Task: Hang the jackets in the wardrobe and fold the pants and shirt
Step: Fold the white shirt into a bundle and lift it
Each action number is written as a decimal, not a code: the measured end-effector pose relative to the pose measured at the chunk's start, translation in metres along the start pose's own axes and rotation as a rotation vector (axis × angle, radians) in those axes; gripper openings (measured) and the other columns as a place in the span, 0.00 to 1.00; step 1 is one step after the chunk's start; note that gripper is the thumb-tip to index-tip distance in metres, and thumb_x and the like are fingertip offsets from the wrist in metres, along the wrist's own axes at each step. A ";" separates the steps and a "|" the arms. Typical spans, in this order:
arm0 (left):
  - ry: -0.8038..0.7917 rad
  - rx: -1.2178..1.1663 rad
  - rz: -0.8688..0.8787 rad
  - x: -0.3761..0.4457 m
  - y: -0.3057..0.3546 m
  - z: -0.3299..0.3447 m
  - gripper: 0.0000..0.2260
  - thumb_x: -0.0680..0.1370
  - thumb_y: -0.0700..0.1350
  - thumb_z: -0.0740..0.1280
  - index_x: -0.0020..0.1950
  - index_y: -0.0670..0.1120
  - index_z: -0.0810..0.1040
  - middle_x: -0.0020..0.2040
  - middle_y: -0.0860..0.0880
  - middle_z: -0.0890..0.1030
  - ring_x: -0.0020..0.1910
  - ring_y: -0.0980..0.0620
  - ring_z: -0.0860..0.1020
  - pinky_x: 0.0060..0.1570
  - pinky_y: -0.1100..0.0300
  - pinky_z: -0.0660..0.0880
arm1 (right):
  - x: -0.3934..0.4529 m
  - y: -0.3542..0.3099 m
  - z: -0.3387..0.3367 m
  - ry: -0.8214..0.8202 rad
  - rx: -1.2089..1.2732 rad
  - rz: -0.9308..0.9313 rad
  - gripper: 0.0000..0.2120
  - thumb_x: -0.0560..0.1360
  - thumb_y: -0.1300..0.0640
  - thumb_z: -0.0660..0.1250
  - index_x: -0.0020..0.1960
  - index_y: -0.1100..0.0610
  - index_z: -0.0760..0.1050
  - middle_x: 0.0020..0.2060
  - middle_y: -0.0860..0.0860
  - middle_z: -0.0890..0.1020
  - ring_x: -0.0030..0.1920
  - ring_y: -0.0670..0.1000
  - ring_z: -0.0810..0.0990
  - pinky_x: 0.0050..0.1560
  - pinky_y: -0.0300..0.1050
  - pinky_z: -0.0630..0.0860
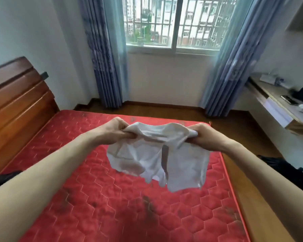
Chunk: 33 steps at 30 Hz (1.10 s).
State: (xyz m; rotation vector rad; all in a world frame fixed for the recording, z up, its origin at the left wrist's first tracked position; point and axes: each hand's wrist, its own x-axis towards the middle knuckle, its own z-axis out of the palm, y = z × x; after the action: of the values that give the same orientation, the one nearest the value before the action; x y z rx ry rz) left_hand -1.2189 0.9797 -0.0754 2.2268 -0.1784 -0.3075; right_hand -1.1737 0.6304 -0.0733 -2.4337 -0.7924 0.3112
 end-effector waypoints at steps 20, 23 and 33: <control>0.165 -0.436 0.185 -0.058 -0.011 -0.130 0.15 0.79 0.57 0.72 0.48 0.48 0.72 0.41 0.52 0.77 0.42 0.49 0.78 0.40 0.56 0.78 | 0.018 -0.185 -0.018 0.465 0.259 0.020 0.14 0.76 0.58 0.74 0.39 0.68 0.79 0.33 0.49 0.76 0.36 0.43 0.73 0.34 0.42 0.73; 0.116 -0.161 0.255 -0.059 -0.024 -0.137 0.20 0.68 0.52 0.80 0.50 0.42 0.78 0.38 0.52 0.77 0.37 0.55 0.77 0.39 0.55 0.75 | 0.019 -0.201 -0.008 0.603 0.102 0.010 0.18 0.73 0.57 0.71 0.28 0.60 0.70 0.26 0.42 0.67 0.30 0.40 0.62 0.29 0.39 0.64; 0.008 -0.039 0.220 -0.052 -0.079 -0.158 0.15 0.81 0.45 0.71 0.37 0.40 0.79 0.33 0.53 0.71 0.34 0.55 0.69 0.33 0.56 0.67 | 0.006 -0.174 0.027 -0.055 0.131 0.321 0.11 0.81 0.55 0.71 0.46 0.62 0.86 0.38 0.54 0.82 0.40 0.48 0.78 0.42 0.50 0.76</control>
State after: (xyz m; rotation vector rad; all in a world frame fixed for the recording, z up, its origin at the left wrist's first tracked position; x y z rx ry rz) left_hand -1.2222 1.1595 -0.0342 2.1455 -0.4068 -0.1804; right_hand -1.2612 0.7627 0.0043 -2.4311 -0.3860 0.5364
